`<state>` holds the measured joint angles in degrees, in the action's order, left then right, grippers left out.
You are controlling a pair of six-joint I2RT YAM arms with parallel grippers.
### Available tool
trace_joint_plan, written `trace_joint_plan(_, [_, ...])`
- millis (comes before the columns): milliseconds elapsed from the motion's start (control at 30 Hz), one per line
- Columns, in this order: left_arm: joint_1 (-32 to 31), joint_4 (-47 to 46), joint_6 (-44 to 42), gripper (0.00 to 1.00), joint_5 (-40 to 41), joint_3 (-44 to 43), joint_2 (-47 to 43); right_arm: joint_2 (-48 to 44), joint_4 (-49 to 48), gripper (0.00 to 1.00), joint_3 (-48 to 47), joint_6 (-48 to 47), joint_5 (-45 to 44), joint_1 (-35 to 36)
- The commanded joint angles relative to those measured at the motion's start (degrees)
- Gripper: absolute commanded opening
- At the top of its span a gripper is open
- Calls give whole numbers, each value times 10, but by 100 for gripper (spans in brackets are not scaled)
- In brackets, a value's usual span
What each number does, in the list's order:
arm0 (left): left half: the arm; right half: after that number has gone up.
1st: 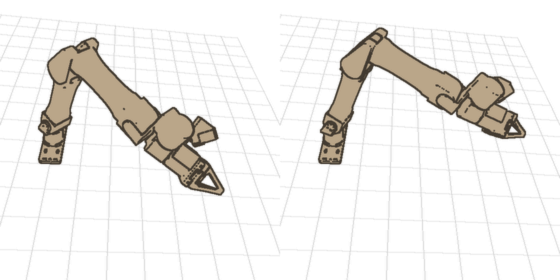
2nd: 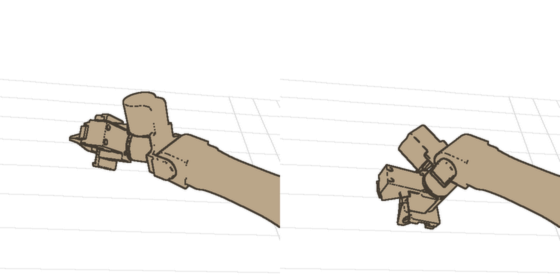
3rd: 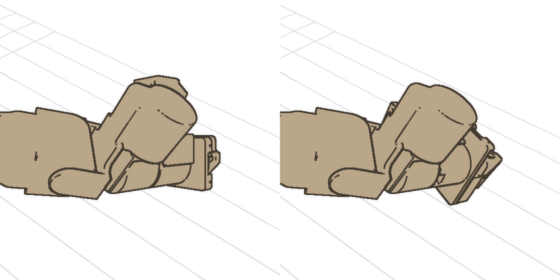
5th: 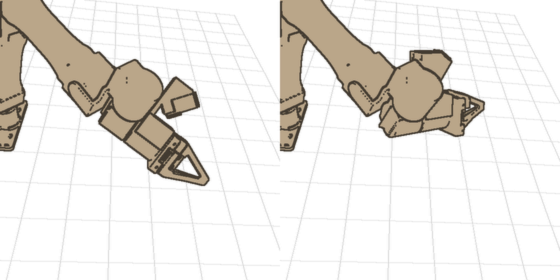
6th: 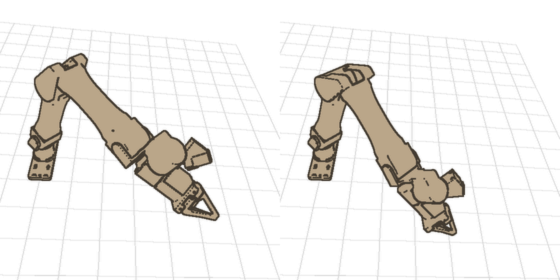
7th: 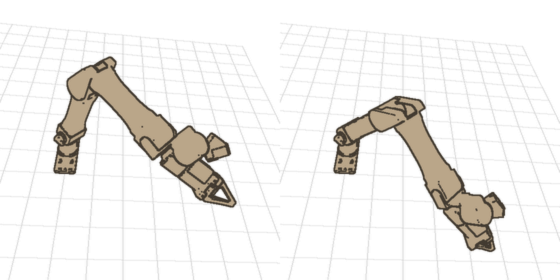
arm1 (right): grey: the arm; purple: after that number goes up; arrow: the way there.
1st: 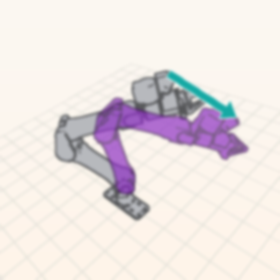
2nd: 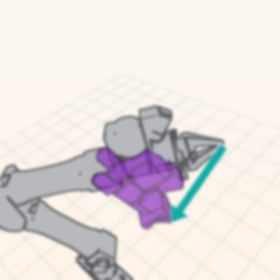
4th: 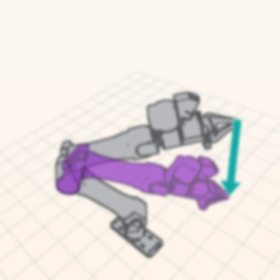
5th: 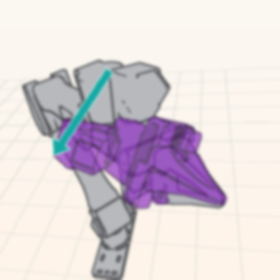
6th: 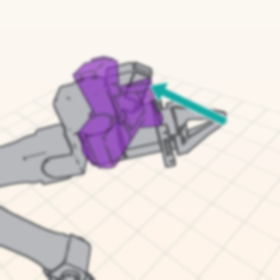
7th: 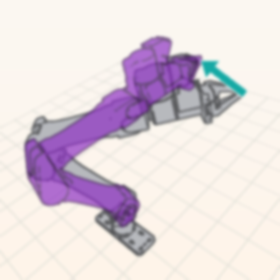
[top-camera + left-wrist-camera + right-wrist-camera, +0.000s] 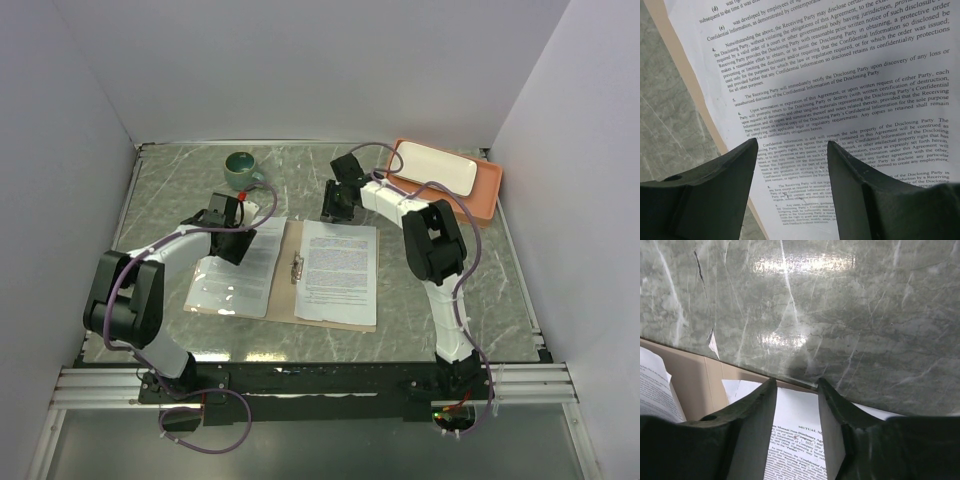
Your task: Put the files into the folder
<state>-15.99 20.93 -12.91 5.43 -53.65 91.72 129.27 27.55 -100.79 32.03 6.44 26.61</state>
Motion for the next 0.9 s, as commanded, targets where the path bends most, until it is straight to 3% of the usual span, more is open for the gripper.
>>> trace_joint_plan(0, [0,0,-5,64,-1,1,-29,-43,29,50,8,3,-52,-1])
trace_joint_plan(267, [0,3,-8,64,-1,6,-42,-149,53,59,65,21,-110,-34])
trace_joint_plan(600, [-1,5,-4,64,-5,8,-48,-286,8,57,295,60,-148,-39])
trace_joint_plan(867, [0,11,-1,64,-5,3,-55,-329,-32,53,397,91,-120,-38])
